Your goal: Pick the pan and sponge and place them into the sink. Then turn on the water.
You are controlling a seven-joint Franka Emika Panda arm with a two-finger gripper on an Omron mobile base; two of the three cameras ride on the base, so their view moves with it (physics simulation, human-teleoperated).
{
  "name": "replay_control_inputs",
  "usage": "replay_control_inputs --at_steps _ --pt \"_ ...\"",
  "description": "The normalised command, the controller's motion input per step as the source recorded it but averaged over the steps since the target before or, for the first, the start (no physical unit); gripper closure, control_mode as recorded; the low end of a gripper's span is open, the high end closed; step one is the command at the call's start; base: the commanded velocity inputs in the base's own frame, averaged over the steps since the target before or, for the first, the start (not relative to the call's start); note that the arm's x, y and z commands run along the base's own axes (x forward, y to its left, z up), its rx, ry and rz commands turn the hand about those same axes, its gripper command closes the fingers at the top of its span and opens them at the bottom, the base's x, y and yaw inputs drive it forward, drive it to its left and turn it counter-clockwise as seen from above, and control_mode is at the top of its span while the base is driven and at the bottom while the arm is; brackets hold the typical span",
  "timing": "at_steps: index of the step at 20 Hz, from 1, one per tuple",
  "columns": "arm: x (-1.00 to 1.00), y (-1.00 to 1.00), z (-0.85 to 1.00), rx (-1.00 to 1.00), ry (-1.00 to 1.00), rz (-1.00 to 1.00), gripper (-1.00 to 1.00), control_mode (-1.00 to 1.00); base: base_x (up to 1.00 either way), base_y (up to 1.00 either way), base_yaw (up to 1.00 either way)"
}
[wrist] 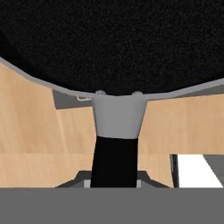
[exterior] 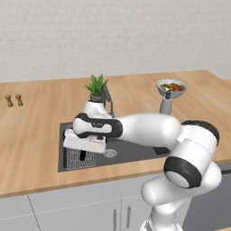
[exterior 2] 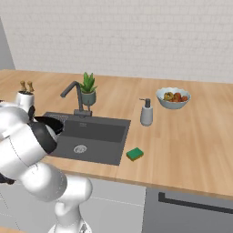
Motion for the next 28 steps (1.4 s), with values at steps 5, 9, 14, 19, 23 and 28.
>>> replay_control_inputs --at_steps 5,9,14,19,23,28 --pt "0.00 -0.59 0.01 -0.25 0.09 0.02 1.00 -1.00 0.00 0.00 0.00" --pt "0.03 -0.70 0.07 -0.13 0.05 0.03 1.00 -1.00 0.00 0.00 0.00" --pt "0.03 -0.70 0.02 -0.05 0.00 0.08 1.00 -1.00 0.00 0.00 0.00" --pt "0.00 -0.79 0.01 -0.01 0.00 0.22 1.00 -1.00 0.00 0.00 0.00" --pt "0.00 -0.76 0.03 0.00 0.00 0.27 1.00 -1.00 0.00 0.00 0.00" --pt "0.00 -0.76 0.13 0.00 0.00 0.30 1.00 -1.00 0.00 0.00 0.00"
